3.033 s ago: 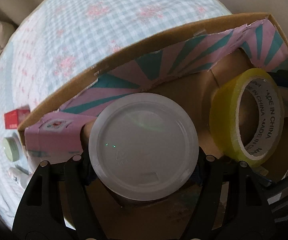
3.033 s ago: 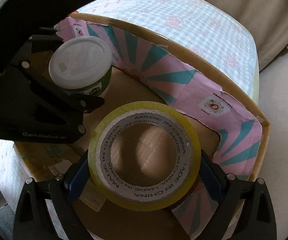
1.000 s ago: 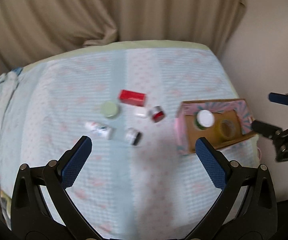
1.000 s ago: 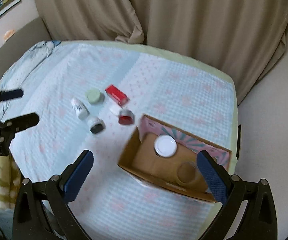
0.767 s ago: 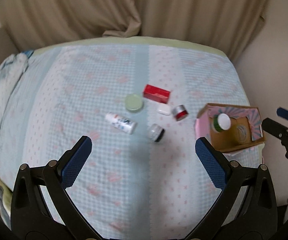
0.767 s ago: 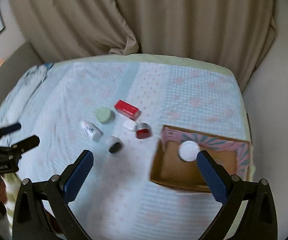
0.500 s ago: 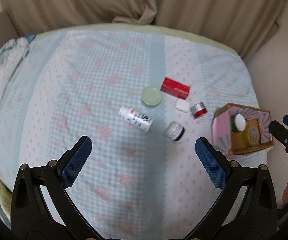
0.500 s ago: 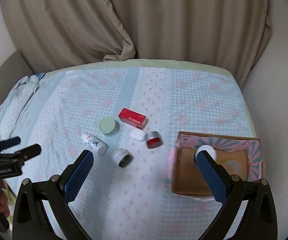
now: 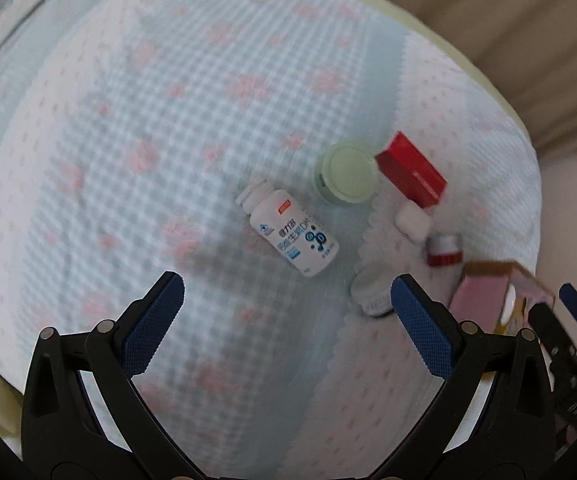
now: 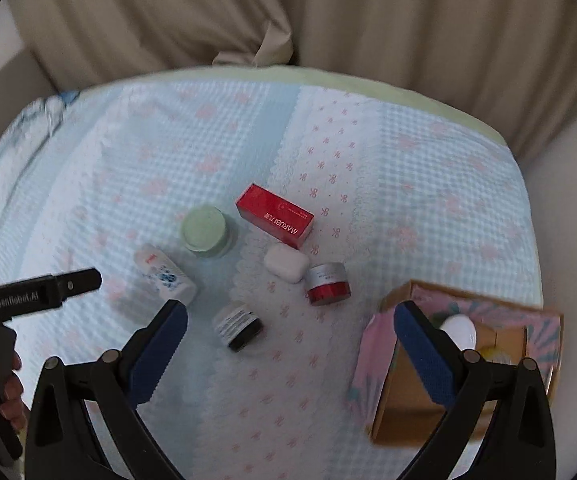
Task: Organize rigid objects
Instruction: 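Grasp the white pill bottle with the left tool while the right tool grasps the silver-red jar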
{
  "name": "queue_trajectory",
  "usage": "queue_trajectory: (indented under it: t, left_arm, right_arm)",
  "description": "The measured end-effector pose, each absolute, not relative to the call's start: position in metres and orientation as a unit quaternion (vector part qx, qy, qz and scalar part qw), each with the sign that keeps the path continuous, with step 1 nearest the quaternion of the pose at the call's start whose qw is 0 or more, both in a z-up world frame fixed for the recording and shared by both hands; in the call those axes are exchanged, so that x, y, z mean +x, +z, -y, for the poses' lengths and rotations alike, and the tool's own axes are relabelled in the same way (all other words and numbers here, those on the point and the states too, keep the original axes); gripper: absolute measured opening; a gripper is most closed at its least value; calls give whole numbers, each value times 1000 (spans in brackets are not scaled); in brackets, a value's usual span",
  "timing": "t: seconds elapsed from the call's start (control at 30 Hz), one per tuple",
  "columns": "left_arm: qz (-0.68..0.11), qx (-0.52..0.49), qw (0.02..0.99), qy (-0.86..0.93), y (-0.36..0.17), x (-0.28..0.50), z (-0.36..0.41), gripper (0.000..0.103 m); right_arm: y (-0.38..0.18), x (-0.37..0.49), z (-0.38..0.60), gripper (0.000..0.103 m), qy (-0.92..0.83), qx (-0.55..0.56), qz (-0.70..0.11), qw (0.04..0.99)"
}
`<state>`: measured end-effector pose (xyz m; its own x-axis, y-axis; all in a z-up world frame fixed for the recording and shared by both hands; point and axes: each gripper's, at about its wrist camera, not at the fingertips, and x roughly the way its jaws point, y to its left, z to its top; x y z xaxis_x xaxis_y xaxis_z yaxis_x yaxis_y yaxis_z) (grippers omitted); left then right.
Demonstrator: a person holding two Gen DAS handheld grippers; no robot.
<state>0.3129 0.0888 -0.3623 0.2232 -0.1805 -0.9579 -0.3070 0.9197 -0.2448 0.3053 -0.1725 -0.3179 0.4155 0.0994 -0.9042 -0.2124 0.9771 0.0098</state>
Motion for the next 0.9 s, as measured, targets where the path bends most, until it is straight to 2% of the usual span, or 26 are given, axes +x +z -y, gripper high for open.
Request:
queue_trajectory:
  t: [0.47,0.57,0.67,0.73,0.77,0.9]
  left_arm:
    - [-657,-305,676,136,-474,361,-89,97]
    - [-658,-311,669,151,-487,363,-89,97]
    - [-661,-309,665,162,-499,365,-85,89]
    - [-664,-311,659,168,-507,366,-83,88]
    - [-663,-310,659,172,-507,367,-81,88]
    - [-661,-296,666,180,-510,369,-71,87]
  right_arm:
    - [-437,395,168,103,155,-149,-630,746]
    - [-460,406,169,98,168,-152,-657,719]
    - [-481,412,169,97,166,-172,-676,697]
    - [-494,415,172,93,162,-175,-691,683]
    - [-499,416,174,86,161,-172,-698,676]
    - [-513,416,178,72,159,-162,-719,657]
